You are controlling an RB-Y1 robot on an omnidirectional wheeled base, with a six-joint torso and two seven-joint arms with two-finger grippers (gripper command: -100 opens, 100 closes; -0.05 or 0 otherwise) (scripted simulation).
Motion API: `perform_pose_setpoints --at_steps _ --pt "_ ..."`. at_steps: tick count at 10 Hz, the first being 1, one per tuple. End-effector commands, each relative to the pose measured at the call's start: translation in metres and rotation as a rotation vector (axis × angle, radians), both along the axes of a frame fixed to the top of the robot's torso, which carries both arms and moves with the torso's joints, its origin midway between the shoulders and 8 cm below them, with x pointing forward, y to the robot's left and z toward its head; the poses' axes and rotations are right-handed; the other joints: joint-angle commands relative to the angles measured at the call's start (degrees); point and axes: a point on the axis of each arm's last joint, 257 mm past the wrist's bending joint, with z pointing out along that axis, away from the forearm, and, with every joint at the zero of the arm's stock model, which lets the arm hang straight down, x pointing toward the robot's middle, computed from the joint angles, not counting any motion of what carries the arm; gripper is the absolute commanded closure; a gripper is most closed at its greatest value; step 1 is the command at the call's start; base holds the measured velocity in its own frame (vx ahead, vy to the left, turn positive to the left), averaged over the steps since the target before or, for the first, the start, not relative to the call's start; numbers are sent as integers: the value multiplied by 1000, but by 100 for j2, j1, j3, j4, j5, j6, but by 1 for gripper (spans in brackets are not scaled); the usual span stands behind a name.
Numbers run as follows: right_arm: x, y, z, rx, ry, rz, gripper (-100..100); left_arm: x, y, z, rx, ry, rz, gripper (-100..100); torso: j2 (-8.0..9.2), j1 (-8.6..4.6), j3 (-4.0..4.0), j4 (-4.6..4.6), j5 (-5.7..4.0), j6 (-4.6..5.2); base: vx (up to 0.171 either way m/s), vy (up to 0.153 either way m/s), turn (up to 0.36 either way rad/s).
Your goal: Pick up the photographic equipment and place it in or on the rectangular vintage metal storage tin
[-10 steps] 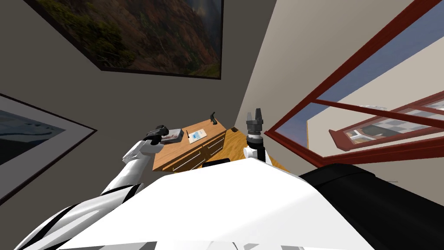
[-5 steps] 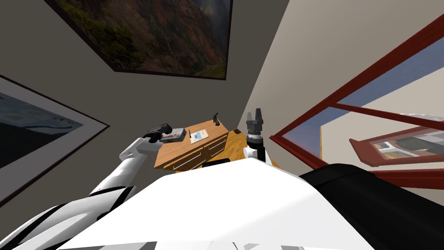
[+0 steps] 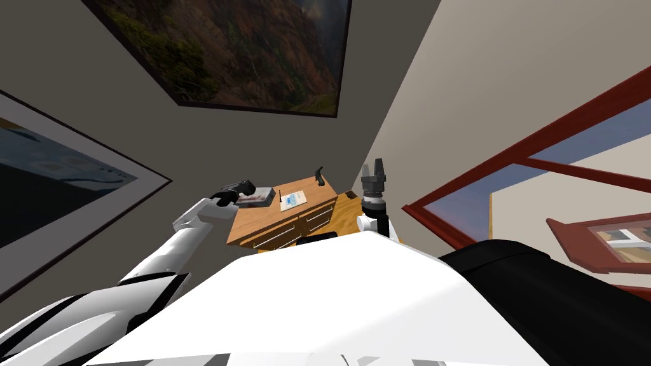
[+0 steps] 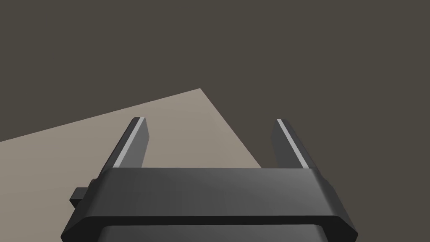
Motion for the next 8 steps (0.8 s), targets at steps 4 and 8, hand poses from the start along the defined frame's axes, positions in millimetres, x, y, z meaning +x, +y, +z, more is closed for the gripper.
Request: perform_pose_setpoints --at_steps 4,8 --pt "0 0 0 0 0 0 0 1 -4 1 -4 5 -14 0 18 14 10 4 3 -2 13 -13 30" --pt "0 0 0 0 0 0 0 1 -4 1 -4 5 -14 0 21 16 12 5 4 -2 0 0 0"
